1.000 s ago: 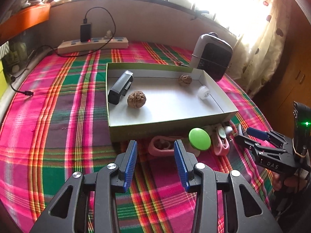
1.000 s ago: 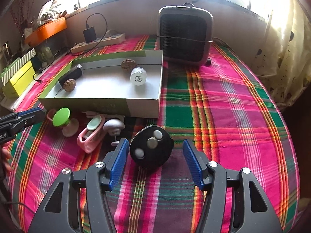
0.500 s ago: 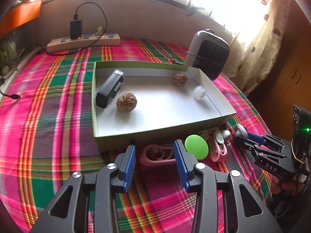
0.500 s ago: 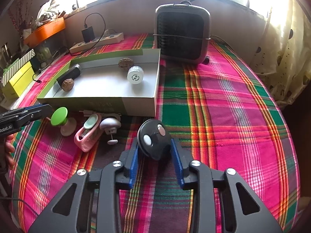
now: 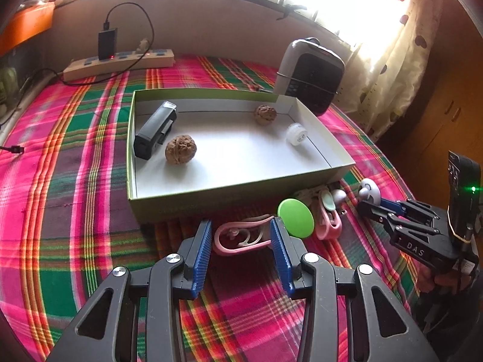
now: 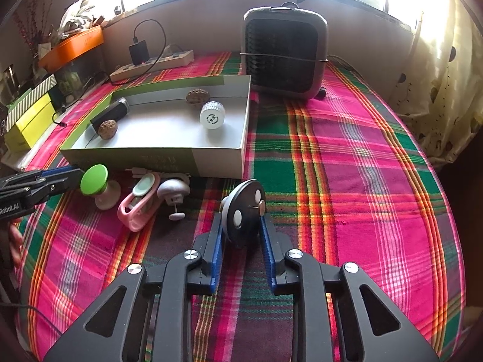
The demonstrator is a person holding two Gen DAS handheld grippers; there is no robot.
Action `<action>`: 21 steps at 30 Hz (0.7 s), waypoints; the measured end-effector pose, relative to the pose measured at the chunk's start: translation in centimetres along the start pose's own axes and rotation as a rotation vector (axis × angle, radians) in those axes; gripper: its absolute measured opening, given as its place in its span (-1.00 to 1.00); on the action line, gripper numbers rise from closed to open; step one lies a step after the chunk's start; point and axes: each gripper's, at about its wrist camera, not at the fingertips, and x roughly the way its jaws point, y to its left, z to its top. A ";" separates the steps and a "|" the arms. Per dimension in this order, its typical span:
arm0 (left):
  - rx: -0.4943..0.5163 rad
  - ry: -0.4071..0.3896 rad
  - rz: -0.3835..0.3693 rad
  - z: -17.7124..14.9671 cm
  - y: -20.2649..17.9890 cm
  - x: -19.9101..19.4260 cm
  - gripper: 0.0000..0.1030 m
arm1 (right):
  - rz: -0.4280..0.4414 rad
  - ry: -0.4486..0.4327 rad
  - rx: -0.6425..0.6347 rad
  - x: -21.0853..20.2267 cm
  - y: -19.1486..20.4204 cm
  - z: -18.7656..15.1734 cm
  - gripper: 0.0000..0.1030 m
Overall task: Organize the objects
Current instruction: 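Close the right tool on the grey round puck while the left tool approaches the pink clip, then close the left tool on the pink clip while the right tool holds the puck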
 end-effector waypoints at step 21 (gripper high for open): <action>0.087 0.048 0.000 -3.1 -2.6 -1.2 -0.28 | 0.009 -0.002 0.004 -0.2 -0.2 -0.1 -0.56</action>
